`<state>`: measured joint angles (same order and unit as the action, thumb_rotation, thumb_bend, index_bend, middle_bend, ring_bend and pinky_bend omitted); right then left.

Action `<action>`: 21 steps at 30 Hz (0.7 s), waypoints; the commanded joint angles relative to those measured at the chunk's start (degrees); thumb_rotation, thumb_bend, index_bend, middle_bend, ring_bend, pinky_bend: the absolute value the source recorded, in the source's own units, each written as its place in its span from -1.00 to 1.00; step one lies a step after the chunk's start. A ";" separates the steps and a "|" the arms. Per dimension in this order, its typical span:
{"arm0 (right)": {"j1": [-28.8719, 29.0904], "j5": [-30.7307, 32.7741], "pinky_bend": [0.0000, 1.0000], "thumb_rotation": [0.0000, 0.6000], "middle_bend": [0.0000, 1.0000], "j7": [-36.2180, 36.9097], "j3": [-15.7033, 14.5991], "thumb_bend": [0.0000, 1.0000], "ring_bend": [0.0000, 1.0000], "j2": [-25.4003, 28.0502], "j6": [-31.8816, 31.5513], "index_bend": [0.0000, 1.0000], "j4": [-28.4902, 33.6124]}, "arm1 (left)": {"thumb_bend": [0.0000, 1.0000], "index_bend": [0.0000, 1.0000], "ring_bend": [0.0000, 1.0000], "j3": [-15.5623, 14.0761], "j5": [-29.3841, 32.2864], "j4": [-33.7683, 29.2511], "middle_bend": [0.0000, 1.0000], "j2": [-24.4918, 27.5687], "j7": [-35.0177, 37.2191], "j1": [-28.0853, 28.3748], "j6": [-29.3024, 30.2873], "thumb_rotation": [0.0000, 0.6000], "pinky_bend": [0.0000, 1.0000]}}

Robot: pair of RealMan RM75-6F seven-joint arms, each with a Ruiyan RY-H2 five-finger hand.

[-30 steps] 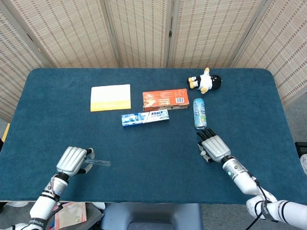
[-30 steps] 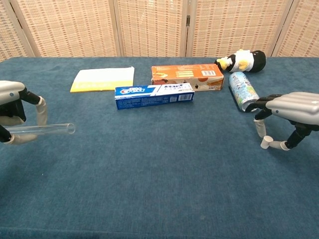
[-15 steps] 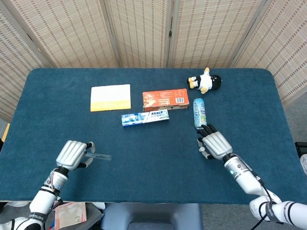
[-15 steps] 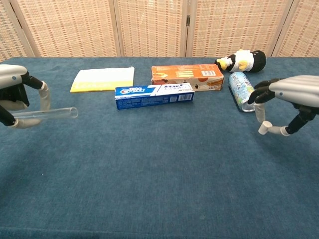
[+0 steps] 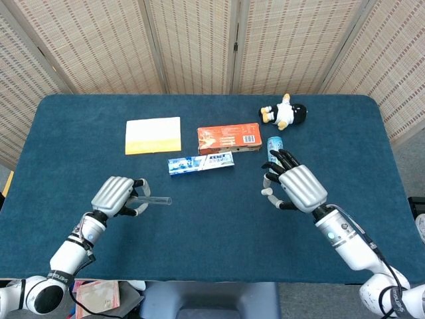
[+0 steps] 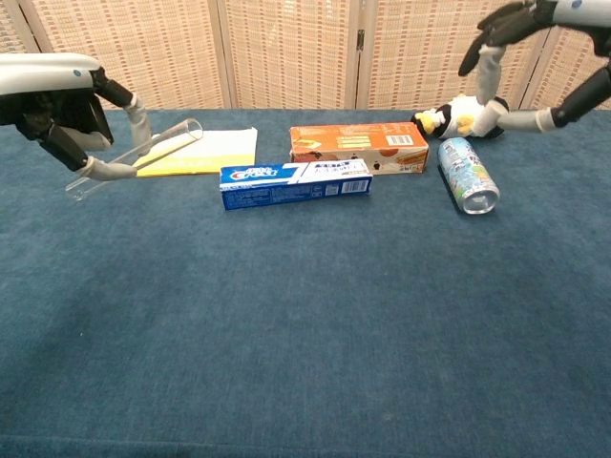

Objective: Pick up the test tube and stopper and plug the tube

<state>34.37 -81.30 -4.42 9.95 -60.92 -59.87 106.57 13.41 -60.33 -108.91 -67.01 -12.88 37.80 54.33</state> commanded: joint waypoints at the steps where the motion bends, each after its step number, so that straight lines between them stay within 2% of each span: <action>1: 0.83 -1.20 -1.00 1.00 -0.51 3.33 1.86 0.05 -1.00 1.57 -0.64 0.36 3.29 | -0.34 0.25 1.00 1.79 2.38 -0.87 1.00 -0.52 1.00 1.79 -0.57 1.00 1.00; 12: 4.62 -0.99 -1.00 1.00 -0.49 3.05 5.31 0.07 -1.00 1.02 0.17 0.38 8.15 | -0.34 0.25 1.00 3.49 7.72 -3.18 1.00 -1.60 3.41 5.06 -1.78 1.00 1.00; 21: 7.19 0.43 -1.00 1.00 -0.48 0.56 6.13 0.08 -1.00 -2.57 0.70 0.40 8.32 | -0.34 0.25 1.00 3.73 9.38 -4.29 1.00 -2.24 5.32 6.49 -1.96 1.00 1.00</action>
<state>41.22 -81.08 -3.38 15.98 -63.01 -59.17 115.08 17.13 -50.99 -113.16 -69.23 -7.61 44.26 52.39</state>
